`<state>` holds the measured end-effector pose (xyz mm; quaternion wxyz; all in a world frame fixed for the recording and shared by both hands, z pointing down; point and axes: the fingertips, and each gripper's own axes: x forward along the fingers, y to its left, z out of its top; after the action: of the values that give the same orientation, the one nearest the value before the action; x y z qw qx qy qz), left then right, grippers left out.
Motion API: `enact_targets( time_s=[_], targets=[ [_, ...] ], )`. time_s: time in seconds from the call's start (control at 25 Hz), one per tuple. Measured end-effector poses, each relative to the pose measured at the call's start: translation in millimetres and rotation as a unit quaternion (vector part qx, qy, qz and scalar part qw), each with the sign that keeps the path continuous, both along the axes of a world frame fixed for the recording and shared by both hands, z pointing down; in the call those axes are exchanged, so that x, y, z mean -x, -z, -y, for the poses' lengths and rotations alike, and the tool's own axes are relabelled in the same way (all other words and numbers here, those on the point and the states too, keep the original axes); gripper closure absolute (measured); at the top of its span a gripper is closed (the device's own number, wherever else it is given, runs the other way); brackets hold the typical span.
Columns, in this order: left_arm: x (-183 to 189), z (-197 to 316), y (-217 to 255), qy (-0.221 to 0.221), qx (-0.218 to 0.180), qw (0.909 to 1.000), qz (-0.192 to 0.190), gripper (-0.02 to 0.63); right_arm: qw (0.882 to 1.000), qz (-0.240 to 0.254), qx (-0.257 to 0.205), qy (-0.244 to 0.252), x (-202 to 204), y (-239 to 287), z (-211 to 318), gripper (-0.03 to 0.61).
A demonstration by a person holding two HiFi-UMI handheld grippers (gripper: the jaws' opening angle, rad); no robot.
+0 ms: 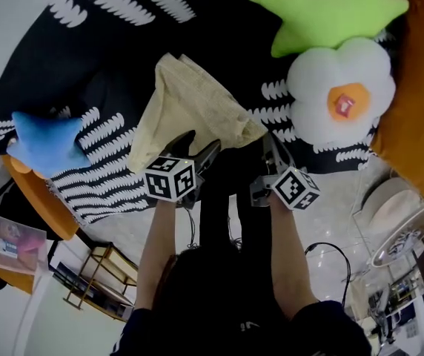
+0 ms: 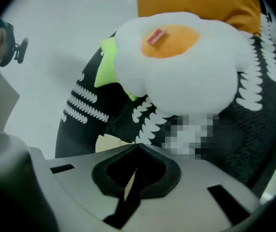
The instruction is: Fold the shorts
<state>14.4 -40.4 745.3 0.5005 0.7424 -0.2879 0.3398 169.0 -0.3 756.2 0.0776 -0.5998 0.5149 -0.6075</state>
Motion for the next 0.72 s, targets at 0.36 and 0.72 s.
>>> enact_targets(
  time_s=[0.36,0.72],
  targets=[
    [-47.7,-17.6,6.9,-0.110,-0.026,0.9931,-0.031,0.294,0.995,-0.074,0.025,0.059,-15.7,-0.5,-28.8,0.494],
    [17.0,54.7,16.7,-0.014,-0.076,0.9969,0.019,0.295,0.979,-0.128,0.058,0.148,51.5,0.5,46.0,0.548]
  ],
)
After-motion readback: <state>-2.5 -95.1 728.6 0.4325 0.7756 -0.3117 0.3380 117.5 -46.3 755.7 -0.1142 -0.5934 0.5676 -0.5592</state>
